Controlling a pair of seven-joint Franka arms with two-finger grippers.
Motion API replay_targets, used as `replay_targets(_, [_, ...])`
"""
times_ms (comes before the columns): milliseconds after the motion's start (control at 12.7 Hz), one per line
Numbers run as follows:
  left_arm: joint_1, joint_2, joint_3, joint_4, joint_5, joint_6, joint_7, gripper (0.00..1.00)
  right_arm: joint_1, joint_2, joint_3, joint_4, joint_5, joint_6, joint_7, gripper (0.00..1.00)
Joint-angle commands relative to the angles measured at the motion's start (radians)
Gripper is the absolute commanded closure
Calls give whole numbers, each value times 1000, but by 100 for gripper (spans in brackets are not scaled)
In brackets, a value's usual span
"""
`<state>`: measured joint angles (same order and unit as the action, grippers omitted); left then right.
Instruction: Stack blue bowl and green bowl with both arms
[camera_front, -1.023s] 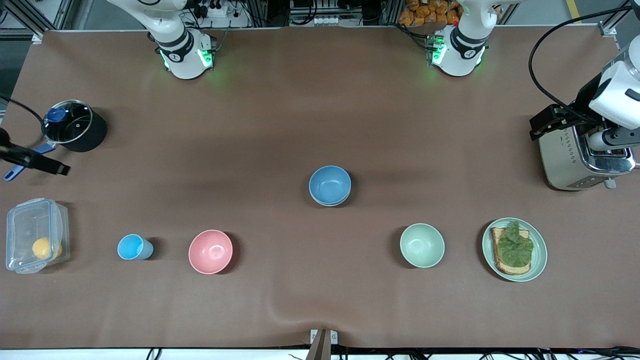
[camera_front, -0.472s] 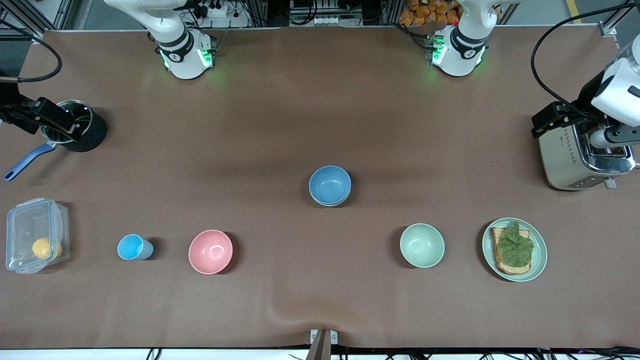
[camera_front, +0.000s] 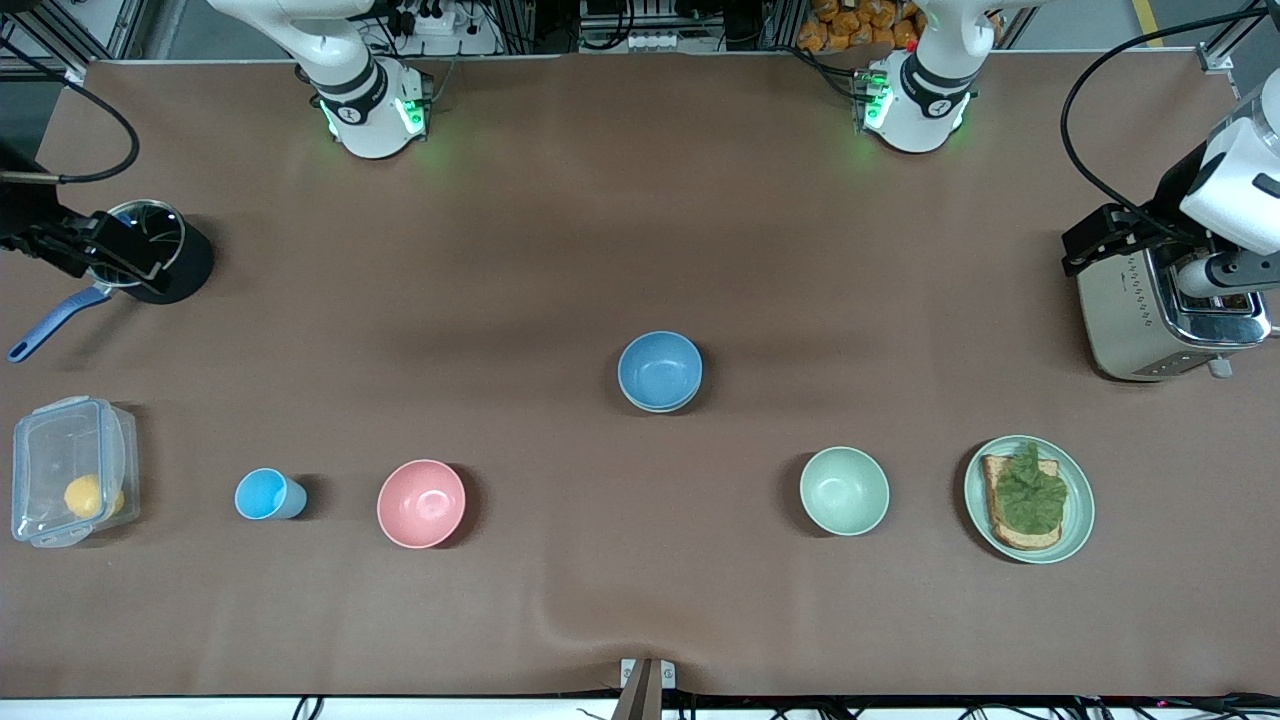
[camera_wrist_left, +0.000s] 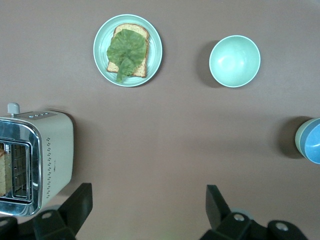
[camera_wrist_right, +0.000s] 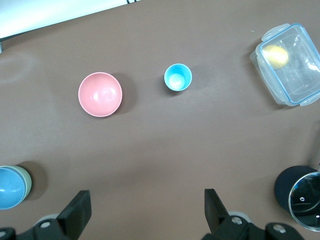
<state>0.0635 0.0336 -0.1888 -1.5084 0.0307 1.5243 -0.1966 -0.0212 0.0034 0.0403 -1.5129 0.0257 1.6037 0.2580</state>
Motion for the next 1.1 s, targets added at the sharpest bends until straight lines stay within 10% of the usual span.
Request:
replay_targets(0, [2, -35, 3, -30, -29, -9, 22, 0, -49, -29, 46, -36, -15, 21, -16, 0])
replay_targets(1023, [2, -47, 8, -15, -40, -7, 25, 0, -54, -25, 50, -21, -29, 24, -16, 0])
